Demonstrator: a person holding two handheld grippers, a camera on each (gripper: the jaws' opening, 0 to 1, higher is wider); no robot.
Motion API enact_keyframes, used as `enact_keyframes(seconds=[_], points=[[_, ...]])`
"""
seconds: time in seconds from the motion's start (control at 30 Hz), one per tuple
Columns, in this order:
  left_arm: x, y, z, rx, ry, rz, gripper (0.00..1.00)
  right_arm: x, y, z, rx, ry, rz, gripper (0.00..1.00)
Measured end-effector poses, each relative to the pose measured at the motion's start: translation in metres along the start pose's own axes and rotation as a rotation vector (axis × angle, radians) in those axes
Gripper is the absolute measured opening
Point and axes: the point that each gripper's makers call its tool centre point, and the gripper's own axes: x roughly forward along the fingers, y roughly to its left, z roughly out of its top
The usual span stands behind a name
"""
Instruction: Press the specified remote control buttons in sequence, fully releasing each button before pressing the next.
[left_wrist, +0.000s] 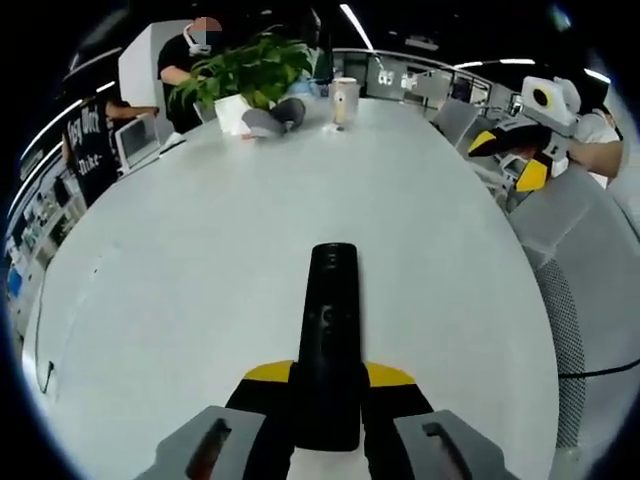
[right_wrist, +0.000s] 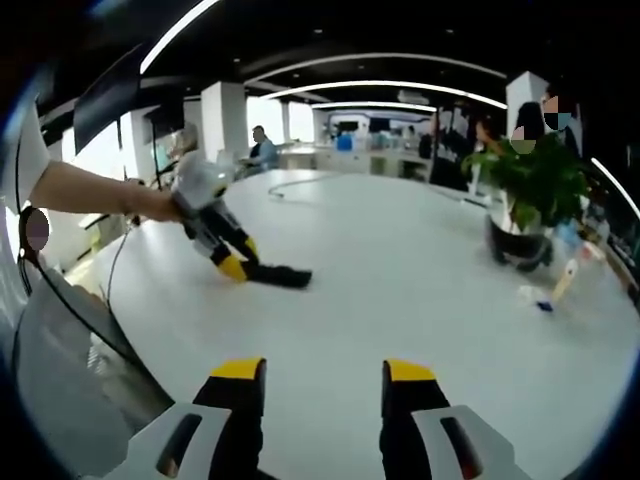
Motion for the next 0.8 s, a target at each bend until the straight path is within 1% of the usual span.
enact_keyframes(seconds=[0.37, 0.53, 0.63, 0.8], points=[[-0.003, -0.009, -0.002, 0.0, -0.024, 0.004, 0.24, 0.001, 0.002, -0.001, -0.005, 0.006, 0.008, 0.44], [-0.004, -0.012, -0.002, 0.001, -0.013, 0.006, 0.24, 0.001, 0.002, -0.001, -0.007, 0.009, 0.009, 0.44], [-0.005, -0.012, -0.002, -0.014, -0.012, 0.019, 0.24, 0.001, 0.003, -0.001, -0.008, 0.01, 0.014, 0.44], [-0.006, -0.015, -0.003, -0.019, -0.031, 0.025, 0.24, 0.002, 0.005, -0.002, -0.019, 0.017, 0.026, 0.44]])
